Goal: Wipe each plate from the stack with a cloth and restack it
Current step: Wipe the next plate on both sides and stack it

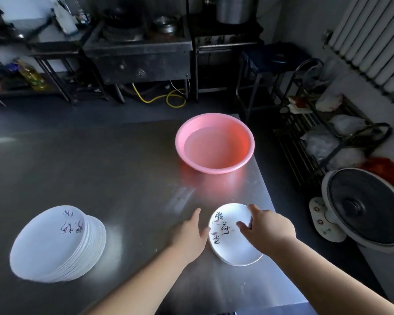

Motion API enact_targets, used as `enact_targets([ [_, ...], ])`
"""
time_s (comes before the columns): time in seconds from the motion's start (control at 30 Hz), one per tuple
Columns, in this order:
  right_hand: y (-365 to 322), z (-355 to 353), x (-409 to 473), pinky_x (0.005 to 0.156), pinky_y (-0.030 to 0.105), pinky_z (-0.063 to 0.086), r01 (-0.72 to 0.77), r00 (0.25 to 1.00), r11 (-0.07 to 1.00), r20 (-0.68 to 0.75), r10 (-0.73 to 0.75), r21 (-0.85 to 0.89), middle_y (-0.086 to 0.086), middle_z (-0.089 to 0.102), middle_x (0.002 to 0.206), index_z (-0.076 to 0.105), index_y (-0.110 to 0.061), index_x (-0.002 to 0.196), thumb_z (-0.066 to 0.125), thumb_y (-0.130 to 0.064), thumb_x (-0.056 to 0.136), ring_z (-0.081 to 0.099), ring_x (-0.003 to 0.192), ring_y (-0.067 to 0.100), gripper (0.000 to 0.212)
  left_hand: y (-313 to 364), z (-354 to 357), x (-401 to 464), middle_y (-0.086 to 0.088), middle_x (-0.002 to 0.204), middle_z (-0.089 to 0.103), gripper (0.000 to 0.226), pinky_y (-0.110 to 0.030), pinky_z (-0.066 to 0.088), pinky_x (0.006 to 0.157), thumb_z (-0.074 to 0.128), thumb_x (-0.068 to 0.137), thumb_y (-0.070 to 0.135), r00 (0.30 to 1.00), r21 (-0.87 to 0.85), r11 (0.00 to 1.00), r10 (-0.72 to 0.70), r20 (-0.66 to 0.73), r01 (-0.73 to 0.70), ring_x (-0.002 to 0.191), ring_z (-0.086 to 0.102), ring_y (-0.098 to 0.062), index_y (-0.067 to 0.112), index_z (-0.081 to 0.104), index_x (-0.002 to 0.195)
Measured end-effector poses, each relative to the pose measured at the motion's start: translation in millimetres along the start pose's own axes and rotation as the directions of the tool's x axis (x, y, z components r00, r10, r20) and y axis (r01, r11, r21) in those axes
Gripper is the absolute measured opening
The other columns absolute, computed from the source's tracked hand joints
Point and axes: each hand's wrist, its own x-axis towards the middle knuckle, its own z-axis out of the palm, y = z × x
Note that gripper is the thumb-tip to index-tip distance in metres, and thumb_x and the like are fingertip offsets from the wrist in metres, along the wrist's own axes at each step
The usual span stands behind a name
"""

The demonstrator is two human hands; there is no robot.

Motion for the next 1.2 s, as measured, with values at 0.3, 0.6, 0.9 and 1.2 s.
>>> enact_targets([
  [0.3, -162, 3, 3, 0.077, 0.034, 0.059, 0.224, 0.974, 0.962, 0.01, -0.228, 0.156, -0.017, 0.073, 0.089, 0.043, -0.036, 0.148, 0.048, -0.076, 0.087, 0.072, 0.096, 0.016, 0.073, -152, -101, -64, 0.008, 0.09, 0.072, 0.047, -0.033, 0.054, 0.077, 0.045, 0.099, 0.061, 0.964, -0.017, 0.993, -0.114, -0.242, 0.114, 0.094, 0.068, -0.021, 0.04, 0.044, 0.141],
  [0.6, -319, 17, -11, 0.063, 0.026, 0.05, 0.376, 0.911, 0.89, 0.072, -0.405, 0.259, -0.023, 0.066, 0.074, 0.044, -0.039, 0.15, 0.056, -0.069, 0.09, 0.061, 0.074, 0.001, 0.069, -324, -128, -125, 0.007, 0.139, 0.051, 0.051, -0.034, 0.054, 0.089, 0.055, 0.098, 0.049, 0.837, -0.228, 0.921, -0.384, -0.391, 0.316, 0.11, 0.064, -0.021, 0.029, 0.05, 0.145],
  [0.9, -400, 50, -17, 0.072, 0.037, 0.061, 0.382, 0.879, 0.867, 0.164, -0.448, 0.32, -0.02, 0.071, 0.077, 0.048, -0.031, 0.139, 0.059, -0.053, 0.09, 0.069, 0.071, 0.004, 0.055, -401, -120, -131, -0.002, 0.132, 0.065, 0.057, -0.042, 0.051, 0.103, 0.064, 0.099, 0.036, 0.798, -0.37, 0.857, -0.486, -0.355, 0.358, 0.123, 0.061, -0.025, 0.017, 0.051, 0.151],
  [1.2, -413, 62, -23, 0.064, 0.032, 0.06, 0.213, 0.936, 0.85, 0.151, -0.319, 0.481, -0.011, 0.073, 0.069, 0.055, -0.04, 0.124, 0.06, -0.024, 0.088, 0.069, 0.062, 0.007, 0.04, -400, -117, -122, 0.01, 0.085, 0.056, 0.015, -0.025, 0.039, 0.061, 0.07, 0.092, 0.021, 0.798, -0.536, 0.812, -0.472, -0.374, 0.229, 0.077, 0.055, -0.013, 0.024, 0.062, 0.105],
])
